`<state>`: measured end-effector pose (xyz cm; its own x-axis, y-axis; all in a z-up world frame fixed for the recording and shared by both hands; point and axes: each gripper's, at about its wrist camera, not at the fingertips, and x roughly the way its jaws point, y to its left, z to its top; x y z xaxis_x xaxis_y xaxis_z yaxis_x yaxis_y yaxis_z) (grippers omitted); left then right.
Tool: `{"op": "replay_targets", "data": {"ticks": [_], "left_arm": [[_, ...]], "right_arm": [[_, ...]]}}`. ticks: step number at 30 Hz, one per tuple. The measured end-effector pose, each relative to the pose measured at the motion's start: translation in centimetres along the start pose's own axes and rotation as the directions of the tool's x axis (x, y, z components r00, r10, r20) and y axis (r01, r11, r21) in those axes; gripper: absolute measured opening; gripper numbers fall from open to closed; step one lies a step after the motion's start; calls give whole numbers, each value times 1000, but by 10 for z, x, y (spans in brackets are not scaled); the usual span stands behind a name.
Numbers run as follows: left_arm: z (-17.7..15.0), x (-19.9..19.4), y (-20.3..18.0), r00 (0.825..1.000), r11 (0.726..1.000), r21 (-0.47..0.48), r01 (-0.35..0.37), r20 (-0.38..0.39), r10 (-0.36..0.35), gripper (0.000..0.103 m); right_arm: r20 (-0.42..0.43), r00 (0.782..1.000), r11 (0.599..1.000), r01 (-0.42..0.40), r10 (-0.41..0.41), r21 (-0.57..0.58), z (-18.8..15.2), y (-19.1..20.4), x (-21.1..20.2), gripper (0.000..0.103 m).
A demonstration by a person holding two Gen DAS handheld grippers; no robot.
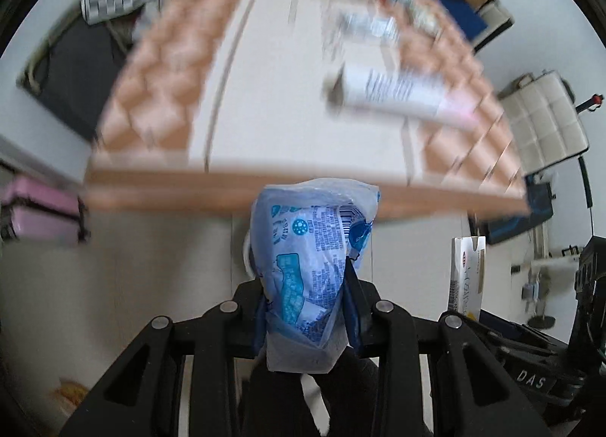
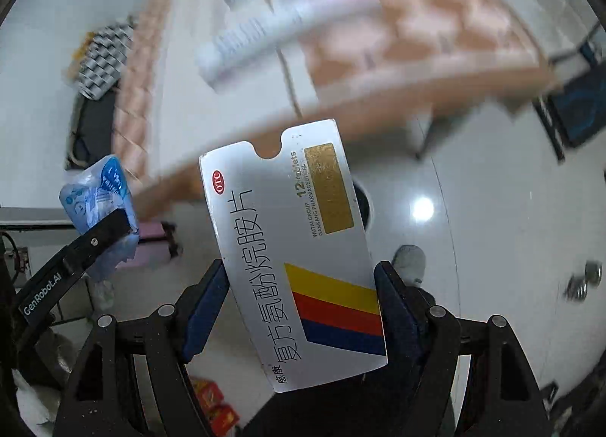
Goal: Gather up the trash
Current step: 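Carry the bag and card to the trash bin and open both tools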
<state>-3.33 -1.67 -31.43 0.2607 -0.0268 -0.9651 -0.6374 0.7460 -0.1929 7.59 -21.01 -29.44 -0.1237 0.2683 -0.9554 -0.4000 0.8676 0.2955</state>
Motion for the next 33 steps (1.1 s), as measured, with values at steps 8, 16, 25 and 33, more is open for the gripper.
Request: {"op": "replay_targets", "data": {"ticks": [8,16,25,33], "left_arm": [[-32,198,29,978,990,-126,60,-189,-83,29],[-25,365,72,946,971,-222,84,-287,-148,46],[-28,381,110,967,975,-218,-32,-253,-25,90],[-40,357,103,965,969,-127,-210,-188,184,90]], "right_arm": [[-160,987,994,23,-6,103,-28,-83,167,79],[-187,982,988,3,27,157,-1,-126,343,79],[-204,974,989,-72,97,129,32,-121,463,103],[-175,984,1000,19,-19,1,22,-109,450,103]]}}
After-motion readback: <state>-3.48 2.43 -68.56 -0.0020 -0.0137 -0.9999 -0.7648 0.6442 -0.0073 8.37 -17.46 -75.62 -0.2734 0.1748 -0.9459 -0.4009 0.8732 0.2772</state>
